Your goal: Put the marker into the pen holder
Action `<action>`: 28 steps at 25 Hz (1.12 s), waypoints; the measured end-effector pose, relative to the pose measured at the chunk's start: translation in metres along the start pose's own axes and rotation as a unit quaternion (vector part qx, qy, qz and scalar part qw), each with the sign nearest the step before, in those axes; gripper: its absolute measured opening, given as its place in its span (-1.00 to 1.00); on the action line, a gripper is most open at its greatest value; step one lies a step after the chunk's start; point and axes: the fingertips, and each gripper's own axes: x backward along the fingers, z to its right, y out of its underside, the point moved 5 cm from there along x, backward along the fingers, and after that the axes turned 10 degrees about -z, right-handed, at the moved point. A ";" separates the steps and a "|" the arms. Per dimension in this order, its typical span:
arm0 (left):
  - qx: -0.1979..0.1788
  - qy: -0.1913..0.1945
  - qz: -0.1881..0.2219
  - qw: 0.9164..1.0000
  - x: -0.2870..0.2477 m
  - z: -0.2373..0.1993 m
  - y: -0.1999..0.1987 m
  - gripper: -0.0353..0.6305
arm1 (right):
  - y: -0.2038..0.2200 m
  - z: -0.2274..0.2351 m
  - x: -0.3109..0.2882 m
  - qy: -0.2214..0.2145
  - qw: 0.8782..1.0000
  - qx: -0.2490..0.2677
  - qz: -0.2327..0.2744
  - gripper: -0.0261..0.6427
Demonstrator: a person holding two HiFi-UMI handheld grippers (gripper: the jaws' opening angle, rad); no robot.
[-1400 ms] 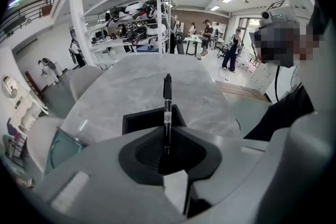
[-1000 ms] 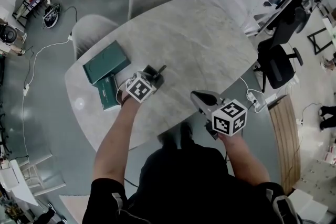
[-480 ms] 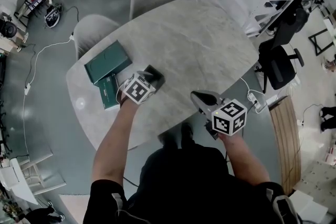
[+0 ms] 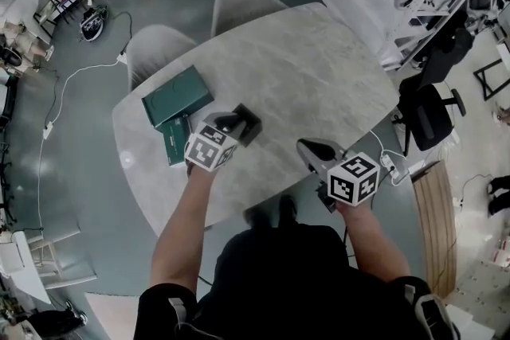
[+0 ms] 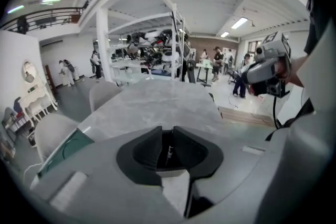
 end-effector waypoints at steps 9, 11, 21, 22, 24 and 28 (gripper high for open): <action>0.075 -0.023 0.159 0.984 0.119 0.000 0.021 -0.77 | -0.045 -0.052 -0.021 -0.006 0.998 0.054 0.010 -0.91; 0.085 -0.030 0.181 0.979 0.143 -0.001 0.029 -0.80 | -0.052 -0.067 -0.025 -0.007 0.998 0.066 0.013 -0.91; 0.122 -0.048 0.251 0.959 0.215 0.006 0.055 -0.85 | -0.059 -0.127 -0.029 -0.009 0.993 0.115 0.036 -0.91; 0.126 -0.050 0.255 0.958 0.218 0.008 0.056 -0.85 | -0.060 -0.129 -0.029 -0.011 0.992 0.117 0.041 -0.91; 0.134 -0.060 0.263 0.953 0.225 0.008 0.059 -0.85 | -0.063 -0.136 -0.029 -0.019 0.991 0.124 0.051 -0.91; 0.146 -0.079 0.283 0.945 0.234 0.008 0.050 -0.85 | -0.072 -0.137 -0.017 -0.029 0.987 0.141 0.071 -0.91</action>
